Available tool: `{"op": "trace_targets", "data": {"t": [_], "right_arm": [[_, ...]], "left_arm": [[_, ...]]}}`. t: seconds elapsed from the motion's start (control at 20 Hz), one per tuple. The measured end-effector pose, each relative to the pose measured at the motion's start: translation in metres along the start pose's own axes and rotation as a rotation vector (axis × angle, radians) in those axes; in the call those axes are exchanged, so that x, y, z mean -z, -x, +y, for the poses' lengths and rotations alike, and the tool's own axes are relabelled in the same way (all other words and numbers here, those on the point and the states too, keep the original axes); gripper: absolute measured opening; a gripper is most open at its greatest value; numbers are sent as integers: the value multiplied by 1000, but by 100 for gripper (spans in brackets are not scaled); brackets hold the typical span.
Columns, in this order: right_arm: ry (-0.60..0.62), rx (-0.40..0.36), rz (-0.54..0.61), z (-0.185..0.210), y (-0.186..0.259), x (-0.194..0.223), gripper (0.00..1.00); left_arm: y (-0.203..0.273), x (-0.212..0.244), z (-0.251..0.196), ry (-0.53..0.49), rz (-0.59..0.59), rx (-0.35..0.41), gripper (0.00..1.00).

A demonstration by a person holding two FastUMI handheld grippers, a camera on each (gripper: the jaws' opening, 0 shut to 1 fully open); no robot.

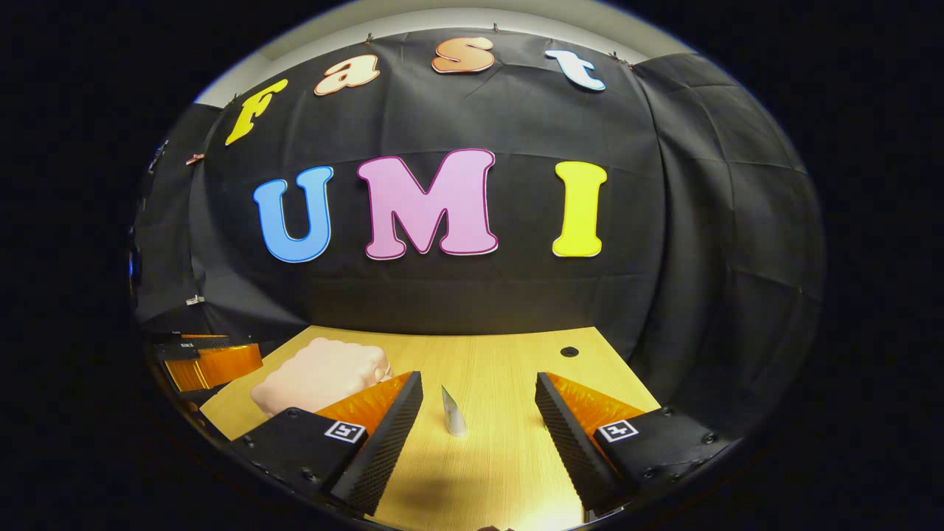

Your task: First open the suitcase, pack the skin care products into it, and then close the suitcase.

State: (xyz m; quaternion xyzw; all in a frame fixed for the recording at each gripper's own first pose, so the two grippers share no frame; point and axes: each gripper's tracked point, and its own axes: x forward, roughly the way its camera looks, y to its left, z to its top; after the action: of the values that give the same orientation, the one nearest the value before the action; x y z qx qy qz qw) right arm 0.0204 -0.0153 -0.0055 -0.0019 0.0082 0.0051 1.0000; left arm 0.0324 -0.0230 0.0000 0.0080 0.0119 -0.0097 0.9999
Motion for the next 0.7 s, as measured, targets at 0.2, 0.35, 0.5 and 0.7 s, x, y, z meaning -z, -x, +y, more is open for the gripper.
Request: {"op": "trace_targets", "data": {"t": [0.2,0.35,0.5,0.7], "right_arm": [[-2,-6,10,-2,-9,2,98],[-10,7,13,-12,-19,-1,98],[-24,29,4,-27,-28,-8,98],[-20,54,3,-48,-39,-10,97]], "left_arm": [[-12,5,-5,24,20,11,96],[-26,5,-15,20,34,39,96],[-51,9,-32,-4,59,76,96],[-101,32,-62,-27,135,129,96]]}}
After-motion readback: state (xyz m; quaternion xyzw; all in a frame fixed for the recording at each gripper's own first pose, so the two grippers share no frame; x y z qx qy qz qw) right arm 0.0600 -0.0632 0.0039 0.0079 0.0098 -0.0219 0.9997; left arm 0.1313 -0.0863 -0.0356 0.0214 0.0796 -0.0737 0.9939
